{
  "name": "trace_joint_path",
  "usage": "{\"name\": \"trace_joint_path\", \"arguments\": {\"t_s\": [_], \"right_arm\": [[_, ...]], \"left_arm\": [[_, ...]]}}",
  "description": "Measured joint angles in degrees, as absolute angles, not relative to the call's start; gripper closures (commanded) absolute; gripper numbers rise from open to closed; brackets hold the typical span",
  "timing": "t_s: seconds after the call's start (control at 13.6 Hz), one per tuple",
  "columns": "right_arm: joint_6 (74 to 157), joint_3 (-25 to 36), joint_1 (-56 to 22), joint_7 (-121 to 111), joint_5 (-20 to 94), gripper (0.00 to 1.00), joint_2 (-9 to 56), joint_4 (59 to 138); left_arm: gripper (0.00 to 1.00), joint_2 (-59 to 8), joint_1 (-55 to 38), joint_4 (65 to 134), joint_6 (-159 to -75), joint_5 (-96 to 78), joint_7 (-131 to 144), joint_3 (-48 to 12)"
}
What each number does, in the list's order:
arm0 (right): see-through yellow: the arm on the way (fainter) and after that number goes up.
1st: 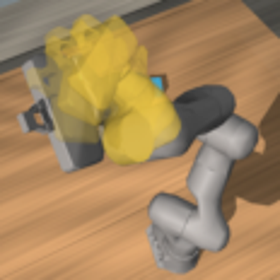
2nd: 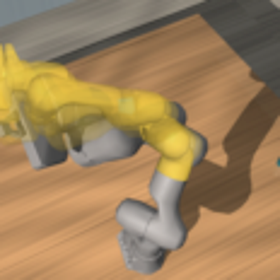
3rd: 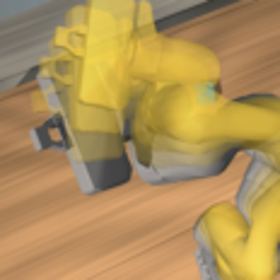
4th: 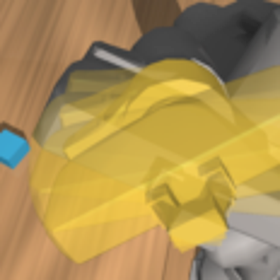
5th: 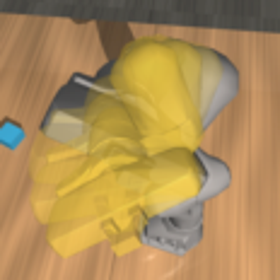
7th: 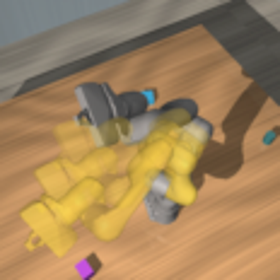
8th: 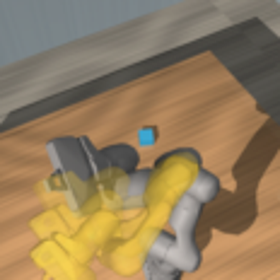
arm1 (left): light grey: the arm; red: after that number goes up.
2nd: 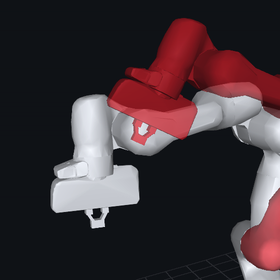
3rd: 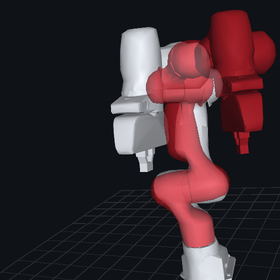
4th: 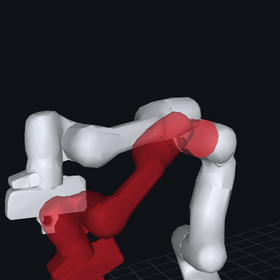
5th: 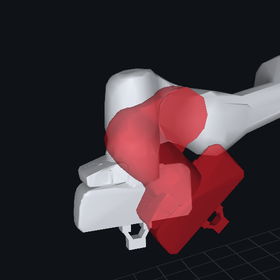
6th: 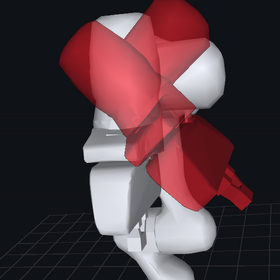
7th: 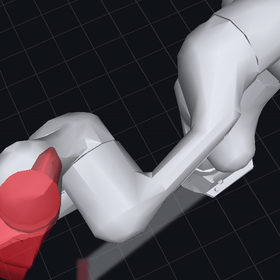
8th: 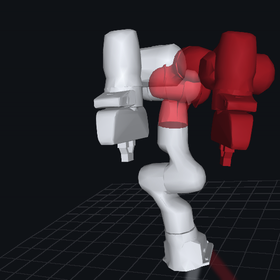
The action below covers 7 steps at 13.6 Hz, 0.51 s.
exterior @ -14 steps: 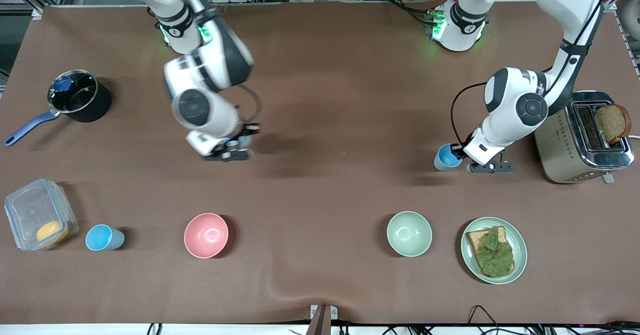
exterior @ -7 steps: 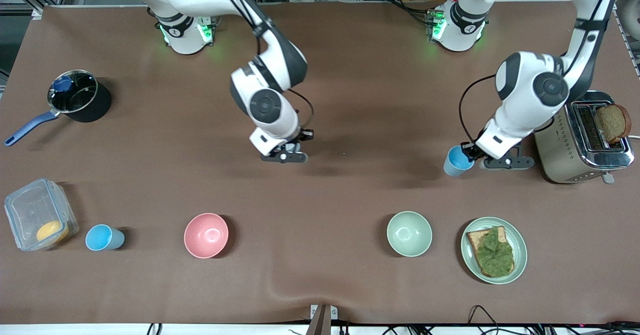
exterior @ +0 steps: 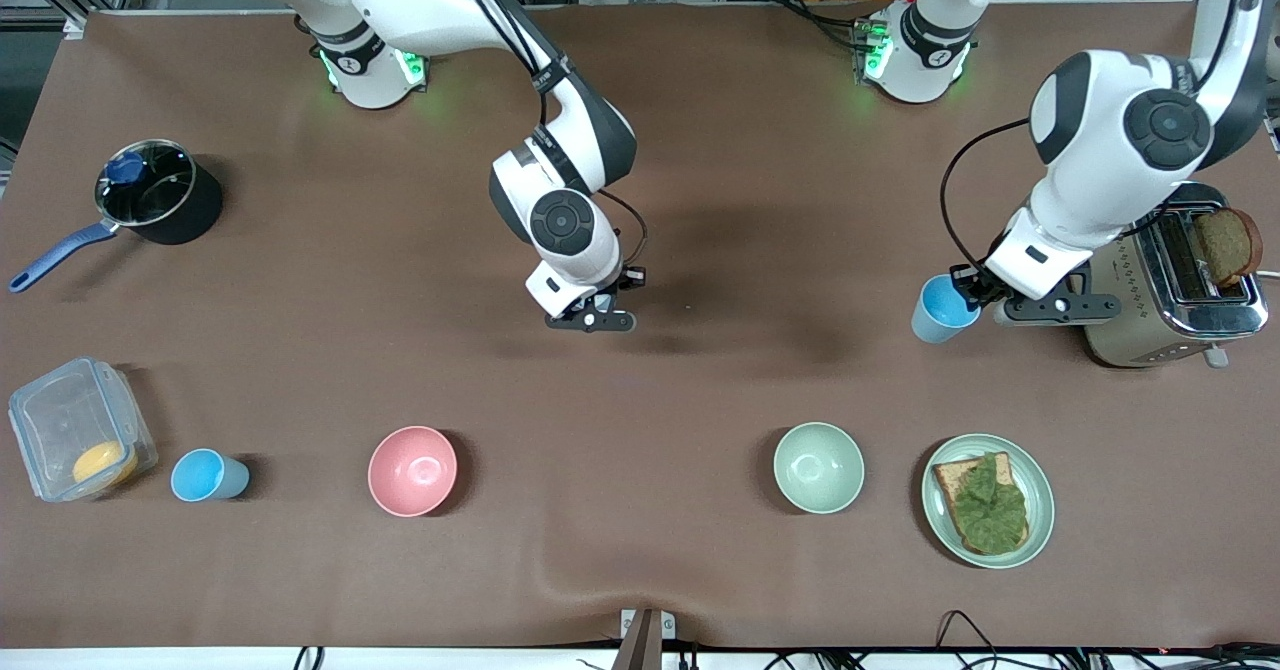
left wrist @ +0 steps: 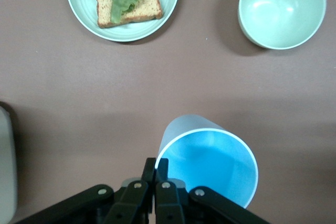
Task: Stack blue cups with both arms
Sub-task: 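Set the right cup at table center while the left gripper lifts its cup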
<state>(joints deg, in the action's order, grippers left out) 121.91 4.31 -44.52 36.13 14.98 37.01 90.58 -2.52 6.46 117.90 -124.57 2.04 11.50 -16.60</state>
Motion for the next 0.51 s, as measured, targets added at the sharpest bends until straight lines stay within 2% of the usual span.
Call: {"name": "trace_joint_path", "arguments": {"t_s": [0.51], "right_arm": [[120.77,5.13,-45.94,36.15,14.93,0.0,36.69,86.33]], "left_arm": [[1.0,-2.53,6.24,110.23,-116.23,2.04,11.59,-17.69]]}}
